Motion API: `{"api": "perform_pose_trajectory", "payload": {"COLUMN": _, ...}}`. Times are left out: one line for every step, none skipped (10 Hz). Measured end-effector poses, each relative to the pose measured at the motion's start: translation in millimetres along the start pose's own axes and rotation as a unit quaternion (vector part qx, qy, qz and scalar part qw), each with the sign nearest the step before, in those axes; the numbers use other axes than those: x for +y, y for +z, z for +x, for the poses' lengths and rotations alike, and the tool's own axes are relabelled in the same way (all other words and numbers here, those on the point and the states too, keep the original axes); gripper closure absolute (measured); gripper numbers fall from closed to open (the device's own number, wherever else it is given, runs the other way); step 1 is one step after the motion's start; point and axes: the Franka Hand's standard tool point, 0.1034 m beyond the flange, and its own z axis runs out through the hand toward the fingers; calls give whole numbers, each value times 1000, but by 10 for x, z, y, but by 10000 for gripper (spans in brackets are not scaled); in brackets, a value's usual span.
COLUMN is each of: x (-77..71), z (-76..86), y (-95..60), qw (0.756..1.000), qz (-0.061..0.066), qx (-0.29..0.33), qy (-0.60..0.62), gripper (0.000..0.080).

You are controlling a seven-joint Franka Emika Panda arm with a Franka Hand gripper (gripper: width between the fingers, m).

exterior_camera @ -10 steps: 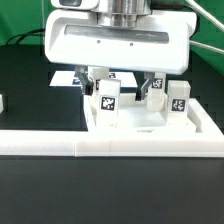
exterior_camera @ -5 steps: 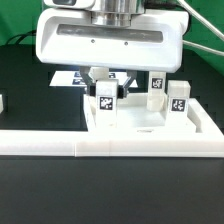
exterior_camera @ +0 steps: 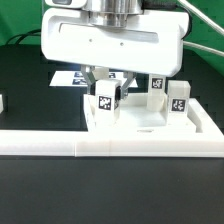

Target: Assemble square table

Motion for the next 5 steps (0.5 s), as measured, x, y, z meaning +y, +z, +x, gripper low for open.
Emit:
{"api": "perform_pose_trajectory", "payload": {"x": -94, "z": 6, "y": -7, "qw": 997, "qz": -2, "qx": -5, "qy": 76, "gripper": 508}}
{"api": "perform_pose_trajectory", "payload": {"x": -127, "z": -11, "y": -2, "qw": 991, "qz": -9, "qx": -14, "qy": 132, "gripper": 508}}
{"api": "perform_pose_trajectory", "payload": {"x": -119, "z": -13, "y": -1, "qw": 981, "qz": -12, "qx": -15, "qy": 194, "gripper": 508}}
{"api": "perform_pose_trajectory", "payload": {"x": -115, "z": -24, "y": 0, "qw": 968, "qz": -15, "qx": -16, "qy": 250, "gripper": 508}}
{"api": "perform_pose_trajectory", "payload": {"x": -110, "z": -33, "y": 6, "qw": 951, "qz": -15, "qx": -16, "qy": 309, "gripper": 508}}
